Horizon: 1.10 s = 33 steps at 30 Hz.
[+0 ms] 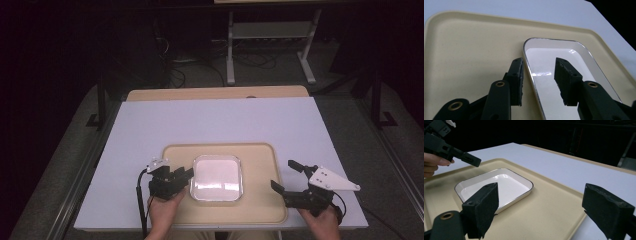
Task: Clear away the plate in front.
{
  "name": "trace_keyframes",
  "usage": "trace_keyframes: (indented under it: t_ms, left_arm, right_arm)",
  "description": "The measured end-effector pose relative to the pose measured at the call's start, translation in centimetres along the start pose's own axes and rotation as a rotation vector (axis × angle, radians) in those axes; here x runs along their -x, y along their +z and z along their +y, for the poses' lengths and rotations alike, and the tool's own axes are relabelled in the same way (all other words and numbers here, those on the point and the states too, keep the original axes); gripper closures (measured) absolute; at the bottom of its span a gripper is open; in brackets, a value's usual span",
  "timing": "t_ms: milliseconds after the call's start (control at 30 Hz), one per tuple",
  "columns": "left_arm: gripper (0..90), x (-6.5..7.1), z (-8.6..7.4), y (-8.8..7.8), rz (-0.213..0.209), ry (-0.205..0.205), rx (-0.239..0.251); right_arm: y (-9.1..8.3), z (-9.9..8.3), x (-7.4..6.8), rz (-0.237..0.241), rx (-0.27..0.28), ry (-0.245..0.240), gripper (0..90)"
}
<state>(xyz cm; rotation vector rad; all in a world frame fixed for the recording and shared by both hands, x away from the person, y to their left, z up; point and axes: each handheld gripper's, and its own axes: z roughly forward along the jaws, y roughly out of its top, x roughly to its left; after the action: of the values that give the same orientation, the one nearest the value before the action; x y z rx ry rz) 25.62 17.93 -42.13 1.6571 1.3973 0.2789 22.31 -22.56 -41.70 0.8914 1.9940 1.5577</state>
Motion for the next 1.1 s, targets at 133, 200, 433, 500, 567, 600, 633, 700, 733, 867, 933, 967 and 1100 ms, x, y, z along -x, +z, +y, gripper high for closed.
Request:
trace_keyframes:
  t_ms: [133, 200, 433, 500, 567, 600, 633, 700, 733, 867, 933, 967, 1100]
  left_arm:
    - [56.4, 0.1, 0.2, -0.1, -0.034, 0.05, 0.009]
    - [55.0, 0.1, 0.2, -0.2, -0.038, 0.082, 0.017]
    - [51.1, -0.2, 0.3, -0.4, -0.072, 0.141, 0.028]
    - [50.3, -0.3, 0.4, -0.6, -0.082, 0.149, 0.028]
    - [48.3, -0.4, 0.6, -0.7, -0.099, 0.155, 0.029]
    - [47.5, -0.5, 0.6, -0.7, -0.101, 0.168, 0.034]
    - [47.1, -0.5, 0.7, -0.8, -0.107, 0.179, 0.037]
    - [45.3, -0.6, 0.9, -1.0, -0.126, 0.205, 0.043]
    - [44.3, -0.7, 1.1, -1.1, -0.132, 0.219, 0.045]
    - [41.5, -0.9, 1.5, -1.6, -0.17, 0.276, 0.061]
    - [39.7, -1.1, 1.7, -1.8, -0.19, 0.305, 0.074]
    - [38.6, -1.1, 1.7, -1.9, -0.206, 0.315, 0.076]
    - [36.0, -1.4, 1.7, -2.2, -0.22, 0.382, 0.085]
  right_arm:
    - [0.1, 0.0, 0.0, 0.001, -0.005, -0.002, 13.0]
    - [0.2, 0.0, 0.0, 0.001, -0.007, -0.004, 13.0]
    - [0.2, 0.1, 0.1, -0.004, -0.007, -0.005, 13.0]
    - [0.3, 0.0, 0.1, -0.003, -0.01, -0.006, 13.0]
    - [0.3, 0.0, 0.1, -0.003, -0.015, -0.005, 13.0]
    - [0.3, 0.0, 0.1, -0.003, -0.016, -0.006, 13.0]
    - [0.3, 0.0, 0.1, -0.004, -0.014, -0.007, 13.0]
    - [0.3, 0.0, 0.1, -0.006, -0.013, -0.007, 13.0]
    - [0.2, 0.0, 0.2, -0.007, -0.013, -0.005, 13.0]
    - [0.3, 0.1, 0.2, -0.006, -0.014, -0.006, 13.0]
    - [0.3, 0.1, 0.1, -0.005, -0.013, -0.01, 13.0]
    - [0.3, 0.1, 0.1, -0.004, -0.012, -0.01, 13.0]
    - [0.4, 0.1, 0.0, -0.002, -0.015, -0.009, 13.0]
